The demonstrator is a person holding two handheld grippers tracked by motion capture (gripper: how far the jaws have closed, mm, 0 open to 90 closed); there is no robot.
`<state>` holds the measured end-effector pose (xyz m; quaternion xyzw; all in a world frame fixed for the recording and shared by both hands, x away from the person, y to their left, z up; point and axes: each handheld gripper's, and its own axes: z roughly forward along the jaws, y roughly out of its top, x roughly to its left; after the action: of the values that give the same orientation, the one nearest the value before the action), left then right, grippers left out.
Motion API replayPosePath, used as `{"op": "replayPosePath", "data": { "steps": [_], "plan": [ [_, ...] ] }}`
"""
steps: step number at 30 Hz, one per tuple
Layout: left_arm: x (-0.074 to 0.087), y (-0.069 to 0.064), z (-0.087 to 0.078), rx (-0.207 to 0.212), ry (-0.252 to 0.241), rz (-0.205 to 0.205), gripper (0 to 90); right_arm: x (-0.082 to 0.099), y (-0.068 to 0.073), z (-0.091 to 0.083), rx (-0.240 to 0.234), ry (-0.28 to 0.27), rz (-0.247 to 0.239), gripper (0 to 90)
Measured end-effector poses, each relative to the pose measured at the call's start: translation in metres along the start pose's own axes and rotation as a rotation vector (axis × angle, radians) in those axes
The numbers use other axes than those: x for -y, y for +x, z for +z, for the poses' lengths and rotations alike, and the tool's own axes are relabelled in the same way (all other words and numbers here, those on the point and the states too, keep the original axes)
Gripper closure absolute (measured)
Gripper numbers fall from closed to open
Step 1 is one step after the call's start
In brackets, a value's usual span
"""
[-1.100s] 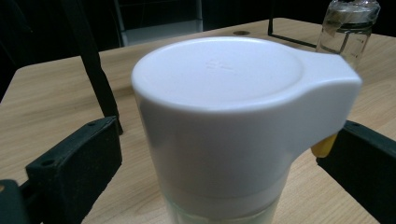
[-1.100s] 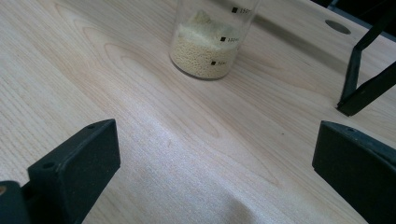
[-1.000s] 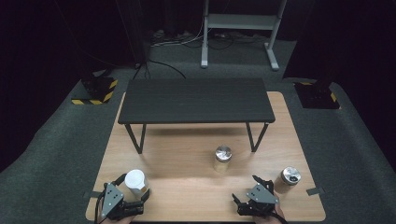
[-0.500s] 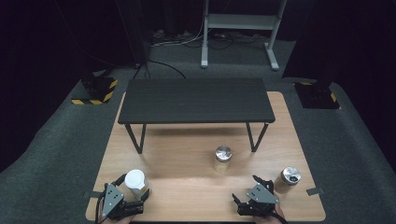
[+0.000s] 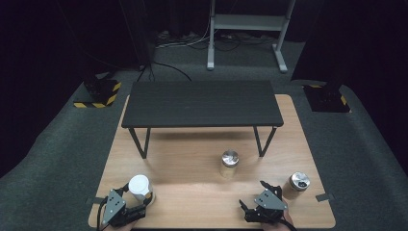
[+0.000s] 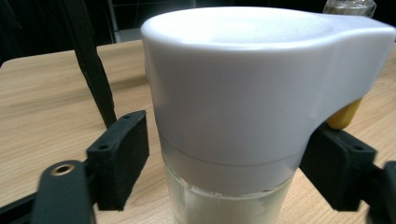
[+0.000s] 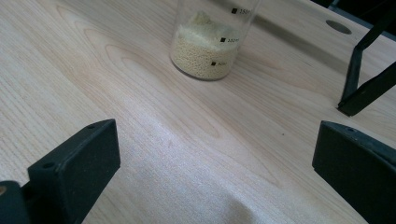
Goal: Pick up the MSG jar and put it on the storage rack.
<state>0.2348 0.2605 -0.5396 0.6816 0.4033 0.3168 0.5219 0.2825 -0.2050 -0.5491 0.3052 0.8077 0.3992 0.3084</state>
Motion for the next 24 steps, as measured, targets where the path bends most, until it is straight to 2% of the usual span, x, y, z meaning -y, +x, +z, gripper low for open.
{"op": "replayPosePath", "data": {
  "steps": [5,17,24],
  "plan": [
    [0.0022,0.0001,-0.0008,0.020,-0.019,0.001,30.0,0.0000,-0.0003,0.0001,-0.002,0.001,0.002,0.0],
    [0.0008,0.0009,-0.0012,0.024,-0.020,0.014,30.7,-0.0001,-0.0001,0.0002,-0.003,0.004,0.002,0.0],
    [-0.0031,-0.0011,-0.0034,0.018,-0.041,0.018,30.7,-0.0001,-0.0003,0.0002,-0.003,0.003,0.002,0.0]
  ]
}}
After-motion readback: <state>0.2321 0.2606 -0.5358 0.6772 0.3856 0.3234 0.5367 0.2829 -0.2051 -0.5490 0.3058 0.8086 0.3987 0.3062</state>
